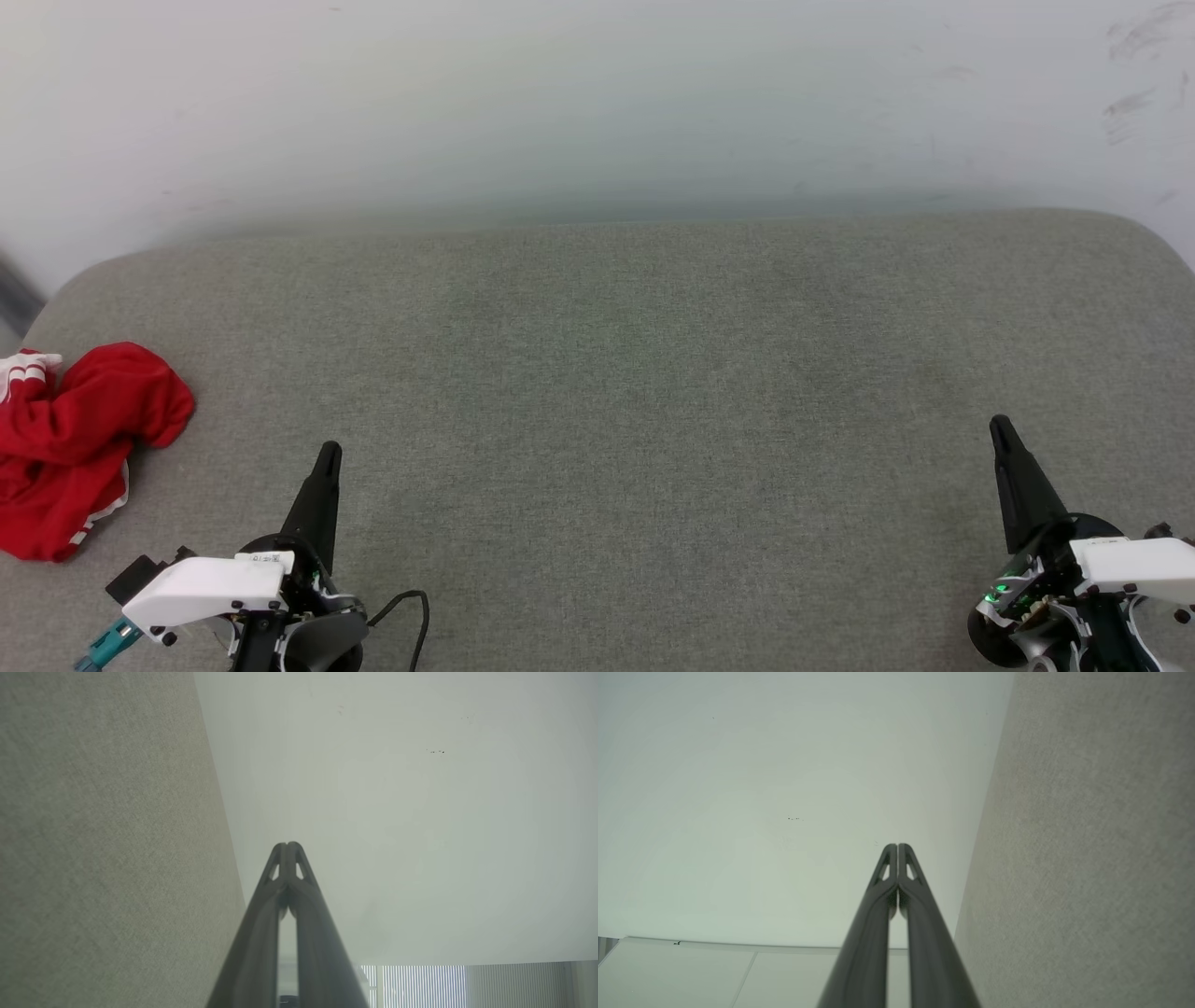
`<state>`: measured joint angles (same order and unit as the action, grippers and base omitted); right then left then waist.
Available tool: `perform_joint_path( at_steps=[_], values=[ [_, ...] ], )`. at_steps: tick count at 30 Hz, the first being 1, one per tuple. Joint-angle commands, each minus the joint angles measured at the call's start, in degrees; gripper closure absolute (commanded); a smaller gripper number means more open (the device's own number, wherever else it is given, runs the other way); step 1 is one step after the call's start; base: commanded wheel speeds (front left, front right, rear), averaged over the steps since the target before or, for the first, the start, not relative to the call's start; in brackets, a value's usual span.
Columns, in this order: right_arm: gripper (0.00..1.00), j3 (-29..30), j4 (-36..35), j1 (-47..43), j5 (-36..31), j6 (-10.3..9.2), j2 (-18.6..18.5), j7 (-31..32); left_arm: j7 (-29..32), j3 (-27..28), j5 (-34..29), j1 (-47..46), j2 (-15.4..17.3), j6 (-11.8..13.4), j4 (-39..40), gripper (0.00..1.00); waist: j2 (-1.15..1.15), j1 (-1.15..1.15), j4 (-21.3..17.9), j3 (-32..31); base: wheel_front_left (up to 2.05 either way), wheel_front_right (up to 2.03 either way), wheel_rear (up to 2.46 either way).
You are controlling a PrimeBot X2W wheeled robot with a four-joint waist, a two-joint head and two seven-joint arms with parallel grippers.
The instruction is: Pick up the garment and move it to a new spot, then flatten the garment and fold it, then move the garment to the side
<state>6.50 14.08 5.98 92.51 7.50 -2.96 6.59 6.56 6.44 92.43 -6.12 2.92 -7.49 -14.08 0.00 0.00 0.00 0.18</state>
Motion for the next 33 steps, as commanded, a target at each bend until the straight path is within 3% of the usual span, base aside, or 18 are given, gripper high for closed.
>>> perform_joint_path(
  at_steps=[1,33],
  values=[
    [1.00,0.0,0.0,0.8,-0.4,-0.03,0.2,-0.1,0.0,0.1,-0.2,-0.4,-0.1,-0.1,0.0,1.00,0.00,0.00,0.0,0.0,0.00,0.00,0.00],
    [1.00,0.0,0.0,0.8,-0.3,-0.03,0.2,-0.1,0.0,0.1,-0.2,-0.4,-0.1,-0.1,0.0,1.00,0.00,0.00,0.0,0.0,0.00,0.00,0.00]
  ],
)
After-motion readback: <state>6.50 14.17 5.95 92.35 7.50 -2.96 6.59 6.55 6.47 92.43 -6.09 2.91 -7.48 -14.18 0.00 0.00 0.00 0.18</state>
